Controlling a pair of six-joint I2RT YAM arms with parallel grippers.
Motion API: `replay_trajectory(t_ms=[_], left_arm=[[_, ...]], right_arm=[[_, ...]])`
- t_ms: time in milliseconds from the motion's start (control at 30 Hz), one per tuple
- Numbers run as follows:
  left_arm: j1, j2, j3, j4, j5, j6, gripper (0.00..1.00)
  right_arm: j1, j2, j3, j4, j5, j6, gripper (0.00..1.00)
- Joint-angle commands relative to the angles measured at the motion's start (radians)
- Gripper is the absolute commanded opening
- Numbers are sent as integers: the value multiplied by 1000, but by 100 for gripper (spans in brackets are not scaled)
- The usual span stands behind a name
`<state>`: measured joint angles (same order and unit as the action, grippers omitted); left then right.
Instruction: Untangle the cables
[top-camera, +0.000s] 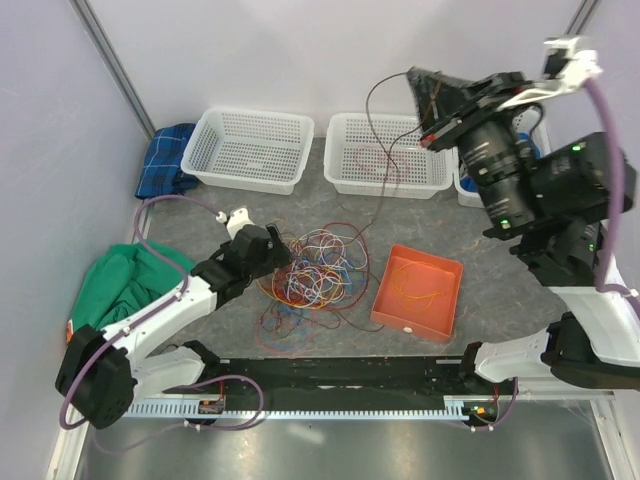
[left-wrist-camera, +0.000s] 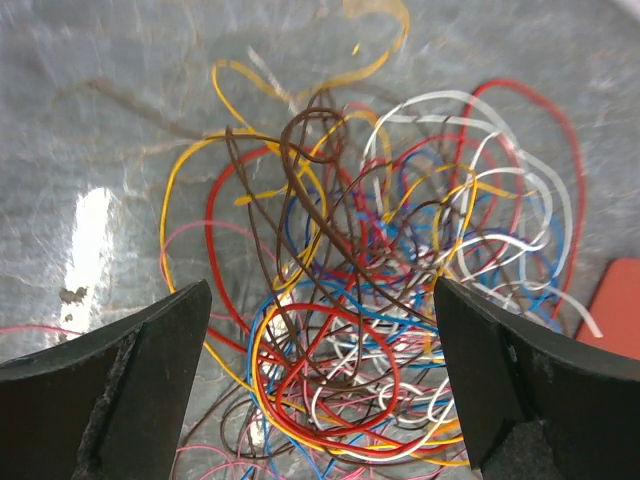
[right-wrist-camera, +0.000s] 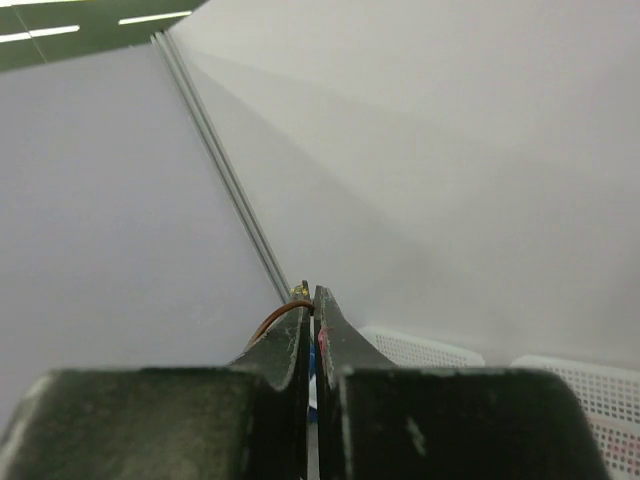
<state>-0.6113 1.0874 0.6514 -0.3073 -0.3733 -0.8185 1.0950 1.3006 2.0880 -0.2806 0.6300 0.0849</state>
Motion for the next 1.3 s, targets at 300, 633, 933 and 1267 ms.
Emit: replay_trajectory(t_ms=[300,633,933,1267], left_arm=[[10,-124,77,-30,-15,2,100],[10,-257,136,-242,45,-77,100],[10,-455,34,-293,19,-111,100],[8,-716,-56,219,105,227,100]], right_arm=[[-18,55,-17,34,72,-76,0],[-262,299,148,-31,-145,85,0],[-388,562,305,-8,-331,254,0],[-383,415,-38,63,-412,340,0]])
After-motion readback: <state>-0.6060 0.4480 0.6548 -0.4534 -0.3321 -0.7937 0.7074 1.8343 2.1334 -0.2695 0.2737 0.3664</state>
